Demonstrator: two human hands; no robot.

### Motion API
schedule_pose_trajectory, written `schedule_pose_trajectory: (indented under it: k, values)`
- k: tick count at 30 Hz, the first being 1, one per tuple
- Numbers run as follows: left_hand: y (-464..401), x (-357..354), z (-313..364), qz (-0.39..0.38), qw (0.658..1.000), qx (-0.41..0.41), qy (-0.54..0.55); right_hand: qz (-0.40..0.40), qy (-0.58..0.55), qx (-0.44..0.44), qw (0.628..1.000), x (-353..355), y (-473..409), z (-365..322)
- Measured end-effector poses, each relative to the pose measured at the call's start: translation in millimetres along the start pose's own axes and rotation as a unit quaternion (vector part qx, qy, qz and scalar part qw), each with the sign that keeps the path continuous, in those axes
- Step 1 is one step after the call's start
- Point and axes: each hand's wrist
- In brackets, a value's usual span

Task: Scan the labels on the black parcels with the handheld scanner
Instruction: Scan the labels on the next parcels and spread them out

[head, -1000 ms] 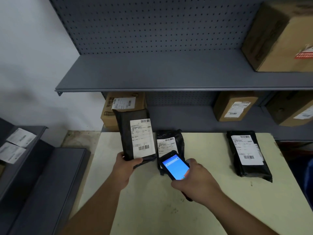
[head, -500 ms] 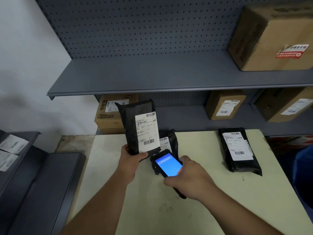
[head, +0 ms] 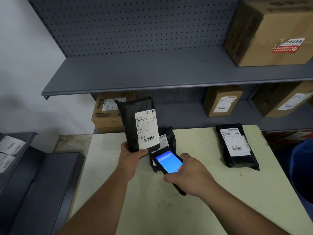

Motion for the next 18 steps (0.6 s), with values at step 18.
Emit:
schedule_pose_trajectory:
  k: [18]
  values:
    - [-3.1, -9.3, -3.3, -0.005, 1.000, 0.007, 0.007, 0.004, 0.000, -0.007, 1.000, 3.9, -5.7, 9.5]
Point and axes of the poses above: each hand's wrist, its own y-axis away from the middle knuckle, its own x-axis out of the back of the hand, z = x × y, and after that the axes turned 1 degree about -y, right-handed
